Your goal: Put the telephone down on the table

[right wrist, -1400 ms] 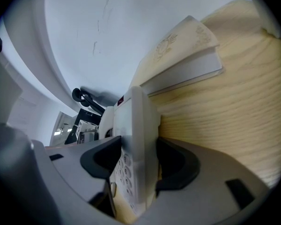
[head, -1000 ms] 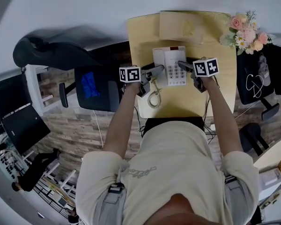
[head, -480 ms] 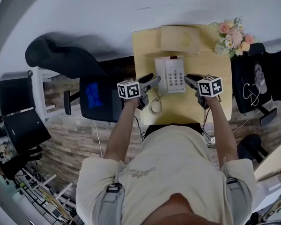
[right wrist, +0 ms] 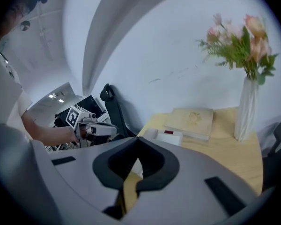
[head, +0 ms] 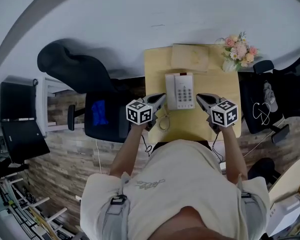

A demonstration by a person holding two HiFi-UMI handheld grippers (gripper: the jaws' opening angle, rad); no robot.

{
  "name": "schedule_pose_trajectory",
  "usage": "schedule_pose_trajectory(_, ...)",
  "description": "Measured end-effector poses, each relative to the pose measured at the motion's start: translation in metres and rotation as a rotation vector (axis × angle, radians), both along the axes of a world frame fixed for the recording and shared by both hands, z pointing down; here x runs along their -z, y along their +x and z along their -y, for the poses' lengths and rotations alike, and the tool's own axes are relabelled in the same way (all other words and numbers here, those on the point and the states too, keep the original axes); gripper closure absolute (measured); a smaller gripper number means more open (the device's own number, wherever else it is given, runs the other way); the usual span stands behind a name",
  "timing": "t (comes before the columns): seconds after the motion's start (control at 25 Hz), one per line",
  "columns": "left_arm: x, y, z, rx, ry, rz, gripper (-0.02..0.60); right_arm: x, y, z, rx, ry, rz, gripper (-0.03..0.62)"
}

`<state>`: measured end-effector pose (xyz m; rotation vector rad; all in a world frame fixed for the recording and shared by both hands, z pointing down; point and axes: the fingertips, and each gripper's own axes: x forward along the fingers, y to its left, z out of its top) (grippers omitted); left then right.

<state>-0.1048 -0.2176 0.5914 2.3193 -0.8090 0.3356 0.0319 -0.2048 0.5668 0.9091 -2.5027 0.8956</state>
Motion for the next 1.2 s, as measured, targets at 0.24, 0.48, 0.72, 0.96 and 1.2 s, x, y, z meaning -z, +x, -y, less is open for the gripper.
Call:
schedule_pose_trajectory(0.24, 0.061, 0.007, -0.004, 0.039, 0.157, 0.047, 0.565, 0.083, -0.012, -0.007, 0.004, 0.204, 0.06, 0.592)
schedule_pose_trajectory(0.48, 0.148, 0.012, 0.003, 0.033, 0.348, 0.003, 0.565, 0.137, -0.005, 0.0, -0.067, 0.351, -0.03, 0.592)
schedule_pose_trajectory(0.72, 0.214, 0.004, 0.011, 0.075, 0.498, 0.004, 0.565, 0.189, -0.006, 0.008, -0.12, 0.494, -0.066, 0.592)
schedule_pose_trajectory(0.96, 0.256, -0.009, 0.019, 0.127, 0.599, 0.006, 0.565, 0.234, -0.012, 0.013, -0.126, 0.601, -0.069, 0.592)
schedule_pose_trajectory(1.2, 0.282, -0.016, 0.025, 0.172, 0.669, 0.02, 0.565, 0.262, -0.015, 0.016, -0.131, 0.655, -0.06, 0.592)
